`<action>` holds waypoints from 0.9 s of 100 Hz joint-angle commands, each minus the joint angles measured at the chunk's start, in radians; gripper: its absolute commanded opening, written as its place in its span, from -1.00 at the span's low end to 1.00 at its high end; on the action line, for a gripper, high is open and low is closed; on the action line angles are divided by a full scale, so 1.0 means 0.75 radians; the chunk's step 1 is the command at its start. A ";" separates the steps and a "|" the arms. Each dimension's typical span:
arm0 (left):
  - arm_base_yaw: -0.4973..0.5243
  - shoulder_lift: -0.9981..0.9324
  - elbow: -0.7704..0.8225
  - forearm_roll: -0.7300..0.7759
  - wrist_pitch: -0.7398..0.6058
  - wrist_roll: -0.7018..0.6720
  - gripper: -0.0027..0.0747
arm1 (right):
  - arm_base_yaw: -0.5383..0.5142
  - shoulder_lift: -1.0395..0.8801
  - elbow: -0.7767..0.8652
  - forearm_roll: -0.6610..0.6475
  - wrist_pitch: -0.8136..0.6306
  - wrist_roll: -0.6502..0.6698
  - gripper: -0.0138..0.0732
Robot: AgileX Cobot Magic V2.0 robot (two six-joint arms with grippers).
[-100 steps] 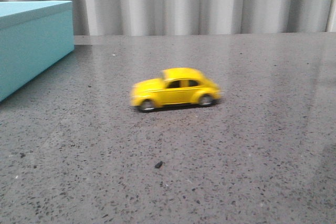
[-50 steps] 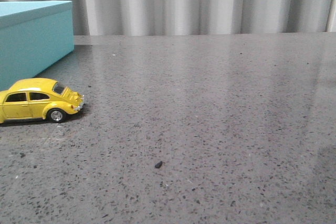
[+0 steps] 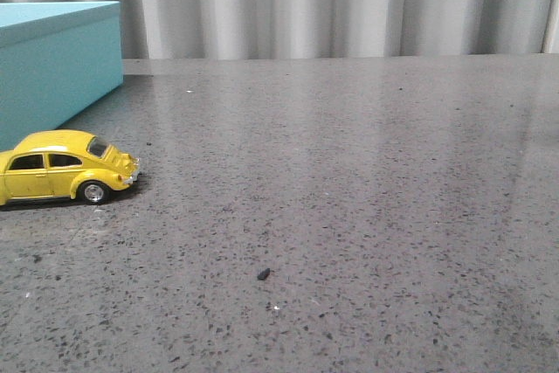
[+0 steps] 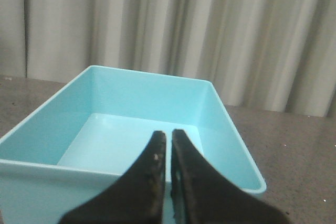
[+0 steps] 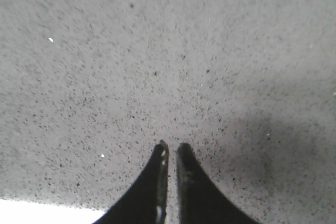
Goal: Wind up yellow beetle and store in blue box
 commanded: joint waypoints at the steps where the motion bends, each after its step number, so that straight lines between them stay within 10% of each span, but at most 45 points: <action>1: 0.002 0.058 -0.085 -0.012 -0.060 -0.008 -0.99 | 0.003 -0.092 -0.033 -0.002 -0.080 -0.006 -0.78; 56: -0.072 0.511 -0.468 -0.015 0.196 0.295 -0.95 | 0.003 -0.477 0.128 -0.002 -0.284 -0.006 -0.78; 90: -0.317 0.751 -0.628 -0.018 0.191 0.399 0.26 | 0.003 -0.614 0.253 -0.002 -0.274 -0.006 -0.78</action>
